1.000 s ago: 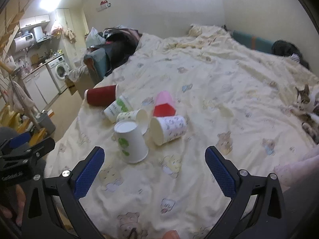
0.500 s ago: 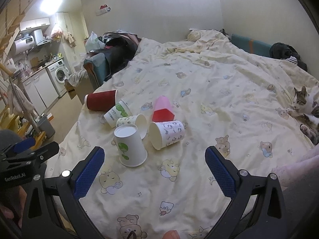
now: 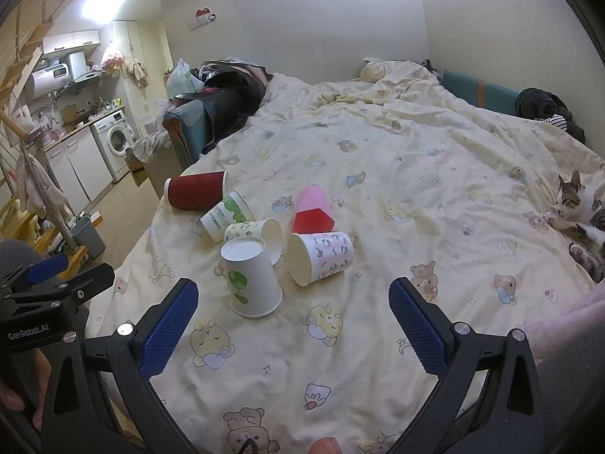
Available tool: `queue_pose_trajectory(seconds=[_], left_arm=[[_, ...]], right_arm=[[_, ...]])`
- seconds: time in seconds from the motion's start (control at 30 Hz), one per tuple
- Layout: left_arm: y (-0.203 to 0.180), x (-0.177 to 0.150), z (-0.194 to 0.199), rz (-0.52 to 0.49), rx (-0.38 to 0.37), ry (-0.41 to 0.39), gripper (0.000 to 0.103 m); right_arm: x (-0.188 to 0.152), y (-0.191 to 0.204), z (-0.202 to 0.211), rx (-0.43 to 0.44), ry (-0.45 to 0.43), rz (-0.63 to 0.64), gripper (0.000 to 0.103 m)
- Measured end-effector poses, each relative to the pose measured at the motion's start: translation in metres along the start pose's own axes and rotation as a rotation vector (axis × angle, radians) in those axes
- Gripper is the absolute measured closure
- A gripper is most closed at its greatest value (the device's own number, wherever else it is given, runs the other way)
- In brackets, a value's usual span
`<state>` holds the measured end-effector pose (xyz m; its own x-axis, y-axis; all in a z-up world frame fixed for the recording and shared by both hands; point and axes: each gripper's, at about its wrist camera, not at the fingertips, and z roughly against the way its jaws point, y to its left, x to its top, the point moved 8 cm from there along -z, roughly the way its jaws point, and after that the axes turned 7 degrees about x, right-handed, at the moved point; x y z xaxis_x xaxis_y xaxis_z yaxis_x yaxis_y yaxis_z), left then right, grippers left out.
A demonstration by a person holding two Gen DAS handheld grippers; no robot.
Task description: Flip cup upside down
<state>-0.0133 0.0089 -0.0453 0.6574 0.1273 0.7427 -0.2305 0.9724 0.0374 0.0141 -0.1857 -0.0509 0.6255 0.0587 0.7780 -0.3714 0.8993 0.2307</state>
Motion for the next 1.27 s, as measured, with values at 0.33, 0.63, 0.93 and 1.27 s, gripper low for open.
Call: queue_pose_trajectory(seconds=[0.33,0.63,0.93,1.27], left_arm=[[0.0000,0.0001,0.0003,0.000,-0.002,0.000,0.000],[0.0001,-0.0004,0.0004,0.000,0.001,0.000,0.000],[0.0004,-0.0005,0.0006,0.000,0.000,-0.001,0.000],[0.0028,-0.0002,0.0015,0.004,-0.008,-0.002,0.000]], right_arm=[[0.0003,-0.0004,-0.0002,0.000,0.000,-0.001,0.000],[-0.0025,0.0000,-0.0022,0.000,0.007,-0.005,0.000],[-0.0027,-0.0016,-0.0037,0.001,0.007,-0.002,0.000],[-0.0018,-0.0017,-0.0034,0.002,0.007,-0.002,0.000]])
